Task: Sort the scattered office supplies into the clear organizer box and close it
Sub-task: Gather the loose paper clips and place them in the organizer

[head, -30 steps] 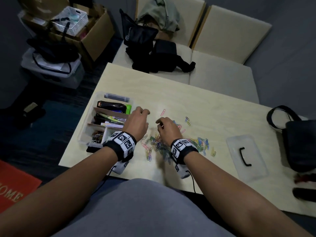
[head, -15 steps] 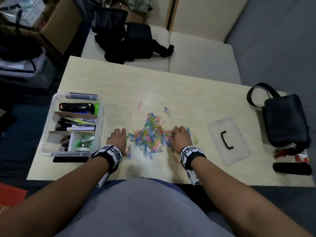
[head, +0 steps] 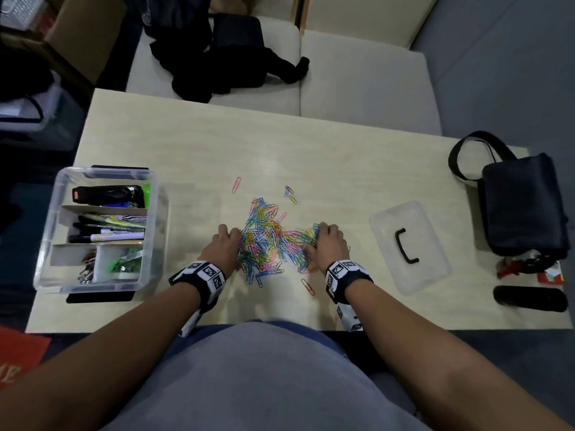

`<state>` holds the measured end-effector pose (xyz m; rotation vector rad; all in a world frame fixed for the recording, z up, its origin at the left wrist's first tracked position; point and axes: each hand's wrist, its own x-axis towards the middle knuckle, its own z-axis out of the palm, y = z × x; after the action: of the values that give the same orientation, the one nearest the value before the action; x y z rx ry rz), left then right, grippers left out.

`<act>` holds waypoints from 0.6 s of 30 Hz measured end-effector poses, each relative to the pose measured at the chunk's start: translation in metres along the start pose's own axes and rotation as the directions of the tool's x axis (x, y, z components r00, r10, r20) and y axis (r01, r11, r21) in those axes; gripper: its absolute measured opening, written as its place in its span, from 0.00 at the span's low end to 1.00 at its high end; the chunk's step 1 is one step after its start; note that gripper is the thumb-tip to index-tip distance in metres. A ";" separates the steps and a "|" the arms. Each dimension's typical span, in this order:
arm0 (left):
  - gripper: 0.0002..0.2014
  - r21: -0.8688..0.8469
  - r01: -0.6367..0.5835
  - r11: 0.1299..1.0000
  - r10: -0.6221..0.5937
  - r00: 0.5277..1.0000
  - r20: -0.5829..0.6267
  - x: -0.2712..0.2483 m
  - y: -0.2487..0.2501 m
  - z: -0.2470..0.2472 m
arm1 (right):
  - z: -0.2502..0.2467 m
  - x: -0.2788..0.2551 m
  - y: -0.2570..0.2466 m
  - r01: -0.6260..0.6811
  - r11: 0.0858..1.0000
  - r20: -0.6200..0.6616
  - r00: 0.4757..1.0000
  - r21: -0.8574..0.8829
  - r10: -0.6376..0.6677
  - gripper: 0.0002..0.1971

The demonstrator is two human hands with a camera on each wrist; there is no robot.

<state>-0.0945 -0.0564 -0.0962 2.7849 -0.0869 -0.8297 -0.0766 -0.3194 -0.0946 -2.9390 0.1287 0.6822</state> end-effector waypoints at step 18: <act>0.19 0.010 -0.077 0.997 0.077 0.997 -0.006 0.023 0.024 -0.009 | 0.006 -0.002 -0.022 0.235 0.972 -0.011 0.972 0.019 -0.235 0.13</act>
<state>-0.0702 -0.0810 -0.0950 2.7740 -0.1969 -0.8034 -0.0787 -0.2970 -0.0967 -2.8724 -0.2079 0.6286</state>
